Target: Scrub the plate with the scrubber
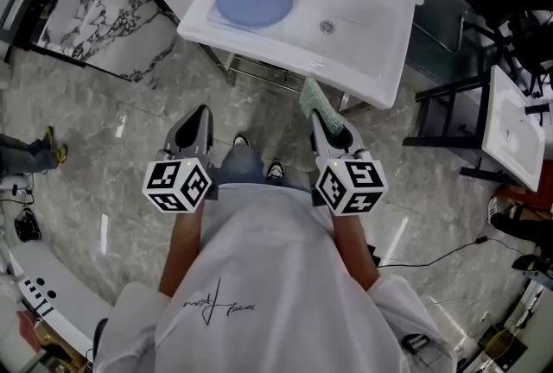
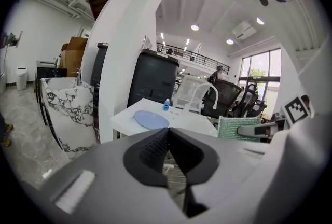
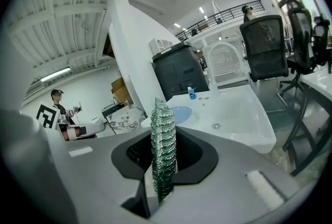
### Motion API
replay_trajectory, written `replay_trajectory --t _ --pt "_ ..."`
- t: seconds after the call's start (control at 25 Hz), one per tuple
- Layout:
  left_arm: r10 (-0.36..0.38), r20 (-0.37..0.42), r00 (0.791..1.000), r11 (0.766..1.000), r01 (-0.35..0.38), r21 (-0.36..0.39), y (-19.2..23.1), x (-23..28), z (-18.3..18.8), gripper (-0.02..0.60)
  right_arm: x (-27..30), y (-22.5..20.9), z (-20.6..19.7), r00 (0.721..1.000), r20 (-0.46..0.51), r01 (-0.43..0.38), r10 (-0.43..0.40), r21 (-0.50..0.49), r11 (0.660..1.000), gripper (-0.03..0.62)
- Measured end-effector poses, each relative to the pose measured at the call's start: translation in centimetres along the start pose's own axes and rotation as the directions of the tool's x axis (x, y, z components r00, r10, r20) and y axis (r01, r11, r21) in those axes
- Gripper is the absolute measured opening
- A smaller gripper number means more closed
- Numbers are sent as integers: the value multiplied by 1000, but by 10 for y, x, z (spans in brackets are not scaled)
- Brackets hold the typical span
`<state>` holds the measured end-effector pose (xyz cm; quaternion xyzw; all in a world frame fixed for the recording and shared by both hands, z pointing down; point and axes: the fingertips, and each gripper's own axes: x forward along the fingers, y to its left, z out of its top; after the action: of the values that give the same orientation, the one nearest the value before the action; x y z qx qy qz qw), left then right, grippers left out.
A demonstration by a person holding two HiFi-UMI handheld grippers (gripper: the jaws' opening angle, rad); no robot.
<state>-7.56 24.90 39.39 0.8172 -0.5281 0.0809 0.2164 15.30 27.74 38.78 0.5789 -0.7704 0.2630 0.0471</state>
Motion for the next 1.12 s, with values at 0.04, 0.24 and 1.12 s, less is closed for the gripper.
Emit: replay_trajectory --t 0.04,0.24,1.12 --pt "4 0 1000 1000 -4 4 1 3 2 35 2 -1 3 1000 3 -3 3 13 1000 49" --pt "26 15 1000 1000 -26 11 15 20 12 34 22 -10 3 1000 -17 0 1 47 999 49" --pt "-187 -77 979 982 186 -19 97 170 83 35 159 -5 55 990 -94 115 -101 162 980 49"
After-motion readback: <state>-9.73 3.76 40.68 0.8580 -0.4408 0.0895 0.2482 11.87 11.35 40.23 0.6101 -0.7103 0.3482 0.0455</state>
